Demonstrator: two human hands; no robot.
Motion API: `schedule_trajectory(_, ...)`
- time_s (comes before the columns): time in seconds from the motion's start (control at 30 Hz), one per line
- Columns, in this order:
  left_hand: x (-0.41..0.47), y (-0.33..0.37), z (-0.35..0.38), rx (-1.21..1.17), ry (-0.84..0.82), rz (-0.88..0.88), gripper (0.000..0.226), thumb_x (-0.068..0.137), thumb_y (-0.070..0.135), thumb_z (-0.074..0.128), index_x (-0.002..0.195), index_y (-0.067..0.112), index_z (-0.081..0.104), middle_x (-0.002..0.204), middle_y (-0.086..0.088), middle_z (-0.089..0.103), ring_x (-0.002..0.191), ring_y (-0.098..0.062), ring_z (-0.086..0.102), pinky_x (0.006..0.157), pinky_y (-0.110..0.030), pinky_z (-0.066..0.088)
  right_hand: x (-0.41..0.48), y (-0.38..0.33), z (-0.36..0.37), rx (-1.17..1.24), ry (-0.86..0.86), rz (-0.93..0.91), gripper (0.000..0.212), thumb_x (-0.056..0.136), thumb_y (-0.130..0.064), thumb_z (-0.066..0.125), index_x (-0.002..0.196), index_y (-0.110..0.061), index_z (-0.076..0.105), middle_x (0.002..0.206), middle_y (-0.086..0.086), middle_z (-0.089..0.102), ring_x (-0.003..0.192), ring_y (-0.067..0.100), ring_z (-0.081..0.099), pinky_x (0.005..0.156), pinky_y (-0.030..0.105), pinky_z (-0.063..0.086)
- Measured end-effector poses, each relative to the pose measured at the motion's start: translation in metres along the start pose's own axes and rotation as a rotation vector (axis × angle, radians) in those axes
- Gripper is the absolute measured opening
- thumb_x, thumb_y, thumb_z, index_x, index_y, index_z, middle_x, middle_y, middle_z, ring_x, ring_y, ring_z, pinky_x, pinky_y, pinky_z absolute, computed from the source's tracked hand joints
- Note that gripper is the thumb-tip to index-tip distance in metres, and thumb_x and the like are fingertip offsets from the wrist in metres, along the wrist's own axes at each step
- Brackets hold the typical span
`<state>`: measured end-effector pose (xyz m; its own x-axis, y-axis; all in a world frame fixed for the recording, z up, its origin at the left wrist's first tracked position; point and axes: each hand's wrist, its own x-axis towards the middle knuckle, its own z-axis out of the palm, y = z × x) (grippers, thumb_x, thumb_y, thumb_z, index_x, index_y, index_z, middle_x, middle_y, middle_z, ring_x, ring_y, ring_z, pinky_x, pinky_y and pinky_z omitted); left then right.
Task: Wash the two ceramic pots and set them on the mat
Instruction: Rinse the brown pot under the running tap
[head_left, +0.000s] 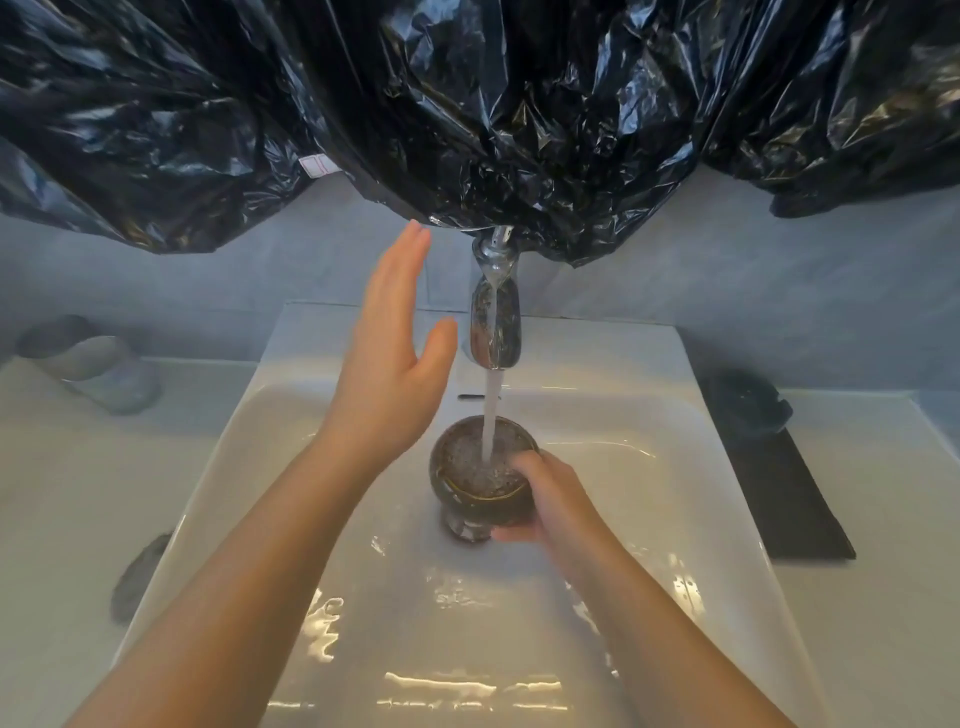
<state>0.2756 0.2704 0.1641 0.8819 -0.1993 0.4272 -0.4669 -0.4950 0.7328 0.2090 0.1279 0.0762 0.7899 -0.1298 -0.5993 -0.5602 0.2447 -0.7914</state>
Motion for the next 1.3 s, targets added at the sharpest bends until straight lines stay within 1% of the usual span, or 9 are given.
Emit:
schedule_trajectory(0.1, 0.016, 0.01, -0.005, 0.087, 0.0, 0.039, 0.052, 0.094, 0.005, 0.044, 0.144, 0.014, 0.032, 0.16, 0.006, 0.015, 0.143, -0.004, 0.016, 0.107, -0.001, 0.011, -0.004, -0.004, 0.0, -0.026, -0.001, -0.001, 0.03, 0.099, -0.023, 0.049, 0.125, -0.011, 0.059, 0.12, 0.016, 0.065, 0.099, 0.035, 0.069, 0.042, 0.024, 0.051)
schedule_trajectory(0.43, 0.01, -0.007, -0.017, 0.264, 0.152, 0.185, 0.052, 0.081, -0.009, 0.043, 0.126, 0.016, 0.053, 0.133, 0.001, 0.055, 0.119, -0.014, 0.049, 0.1, -0.029, 0.041, -0.008, -0.01, -0.003, -0.055, -0.05, -0.109, 0.027, 0.1, -0.022, 0.048, 0.122, -0.014, 0.061, 0.116, 0.013, 0.068, 0.095, 0.031, 0.071, 0.043, 0.025, 0.053)
schedule_trajectory(0.6, -0.03, -0.035, -0.007, -0.123, 0.001, -0.194, 0.054, 0.095, 0.013, 0.052, 0.143, 0.027, 0.032, 0.144, 0.01, 0.039, 0.124, -0.003, 0.046, 0.097, -0.021, 0.042, -0.004, -0.006, -0.003, -0.08, -0.053, -0.178, 0.026, 0.099, -0.018, 0.05, 0.123, -0.017, 0.06, 0.117, 0.011, 0.066, 0.099, 0.033, 0.069, 0.045, 0.027, 0.054)
schedule_trajectory(0.77, -0.07, -0.07, 0.013, -0.339, -0.431, -0.53, 0.025, 0.095, 0.013, 0.055, 0.118, 0.023, 0.058, 0.112, -0.007, 0.069, 0.087, -0.021, 0.07, 0.07, -0.041, 0.06, 0.005, 0.005, -0.005, -0.23, -0.059, -0.436, 0.04, 0.088, -0.013, 0.054, 0.123, -0.033, 0.054, 0.12, -0.003, 0.064, 0.113, 0.015, 0.062, 0.08, 0.03, 0.059)
schedule_trajectory(0.87, -0.076, -0.075, 0.019, -0.416, -0.38, -0.416, 0.035, 0.091, 0.004, 0.058, 0.121, 0.022, 0.056, 0.112, 0.004, 0.069, 0.092, -0.02, 0.07, 0.075, -0.036, 0.057, 0.005, 0.008, -0.007, -0.316, -0.108, -0.602, 0.06, 0.089, 0.009, 0.051, 0.122, -0.041, 0.05, 0.123, -0.015, 0.061, 0.117, 0.0, 0.057, 0.09, 0.014, 0.049)
schedule_trajectory(0.97, -0.081, -0.077, 0.023, -0.317, -0.29, -0.259, 0.05, 0.082, -0.007, 0.061, 0.115, 0.029, 0.051, 0.111, 0.018, 0.062, 0.097, -0.003, 0.067, 0.085, -0.026, 0.055, 0.006, 0.013, -0.012, -0.433, -0.114, -0.76, 0.063, 0.084, 0.014, 0.06, 0.12, -0.037, 0.056, 0.126, -0.01, 0.062, 0.121, 0.004, 0.056, 0.093, 0.009, 0.044)
schedule_trajectory(1.13, -0.089, -0.079, 0.025, -0.088, -0.207, 0.017, 0.068, 0.072, -0.015, 0.066, 0.119, 0.03, 0.046, 0.122, 0.021, 0.053, 0.112, 0.016, 0.049, 0.096, -0.01, 0.041, 0.014, 0.029, -0.02, -0.744, 0.081, -1.043, 0.058, 0.078, 0.002, 0.075, 0.123, -0.03, 0.058, 0.135, -0.004, 0.057, 0.128, 0.019, 0.053, 0.104, 0.026, 0.046)
schedule_trajectory(1.2, -0.088, -0.08, 0.025, -0.03, -0.173, 0.121, 0.07, 0.066, -0.018, 0.07, 0.115, 0.025, 0.044, 0.126, 0.017, 0.047, 0.114, 0.008, 0.049, 0.094, -0.006, 0.038, 0.016, 0.03, -0.019, -0.835, 0.174, -1.203, 0.057, 0.077, -0.001, 0.073, 0.124, -0.027, 0.055, 0.136, 0.001, 0.055, 0.126, 0.022, 0.052, 0.102, 0.033, 0.047)
schedule_trajectory(1.3, -0.086, -0.081, 0.024, 0.061, -0.105, 0.3, 0.068, 0.061, -0.017, 0.077, 0.109, 0.016, 0.042, 0.128, -0.001, 0.044, 0.112, -0.018, 0.051, 0.086, -0.021, 0.044, 0.017, 0.03, -0.017, -0.902, 0.256, -1.38, 0.051, 0.081, -0.013, 0.075, 0.127, -0.021, 0.054, 0.134, 0.004, 0.05, 0.122, 0.026, 0.053, 0.097, 0.036, 0.05)
